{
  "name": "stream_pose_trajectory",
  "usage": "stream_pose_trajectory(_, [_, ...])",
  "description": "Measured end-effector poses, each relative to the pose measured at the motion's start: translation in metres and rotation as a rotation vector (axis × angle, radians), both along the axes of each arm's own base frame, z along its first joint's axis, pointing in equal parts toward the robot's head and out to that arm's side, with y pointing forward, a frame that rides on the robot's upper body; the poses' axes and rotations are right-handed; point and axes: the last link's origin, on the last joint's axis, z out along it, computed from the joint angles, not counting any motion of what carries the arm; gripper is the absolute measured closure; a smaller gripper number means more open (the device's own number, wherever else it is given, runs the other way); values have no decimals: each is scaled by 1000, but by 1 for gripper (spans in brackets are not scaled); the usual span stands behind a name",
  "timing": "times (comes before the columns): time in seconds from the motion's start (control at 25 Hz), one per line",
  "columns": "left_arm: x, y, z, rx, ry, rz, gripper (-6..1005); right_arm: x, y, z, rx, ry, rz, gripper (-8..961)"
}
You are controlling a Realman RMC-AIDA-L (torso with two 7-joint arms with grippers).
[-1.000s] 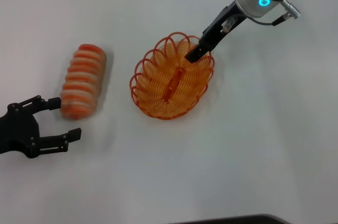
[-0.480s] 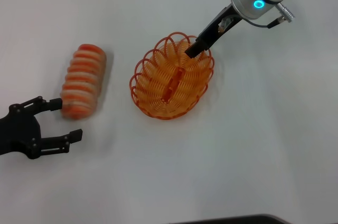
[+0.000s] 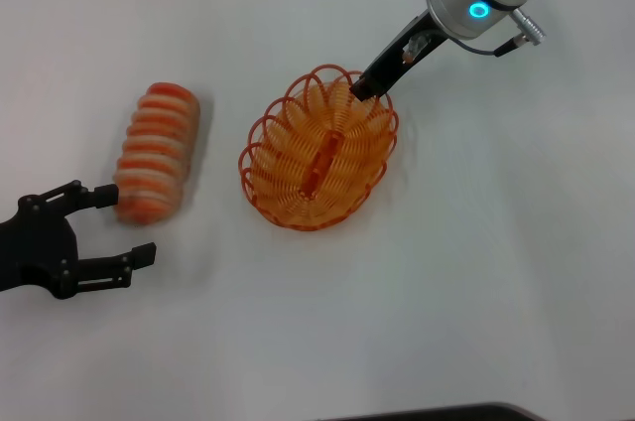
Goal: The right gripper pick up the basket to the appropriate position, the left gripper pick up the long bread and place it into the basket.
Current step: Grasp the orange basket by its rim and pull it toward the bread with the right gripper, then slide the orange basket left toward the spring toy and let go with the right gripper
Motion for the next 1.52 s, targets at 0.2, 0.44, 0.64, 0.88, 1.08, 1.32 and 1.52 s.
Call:
stream_pose_trajectory(0.2, [0,0,0,1,-2,0,62,0,0,0,2,3,-7,700])
stream_pose_trajectory(0.44, [-1,-1,0,2,-2,1,62,2,-1,0,3,8,-18,859])
stream_pose_trajectory(0.64, [-1,-1,1,3,-2,2,63,3,-6,0,-13,67,-64,885])
stream_pose_trajectory(0.88, [1,-1,0,9,-11,2,63,12,-12,17,-2,187,-221,889])
stream_pose_trajectory(1.08, [3,0,-3,7,-17,0,64,29,-16,41,53,283,-364,902])
stream_pose_trajectory(1.32, [5,3,-3,16,-15,-6,64,52,-22,72,118,420,-532,903])
stream_pose_trajectory(1.52, [5,5,0,31,-3,-14,65,78,-33,84,186,499,-717,902])
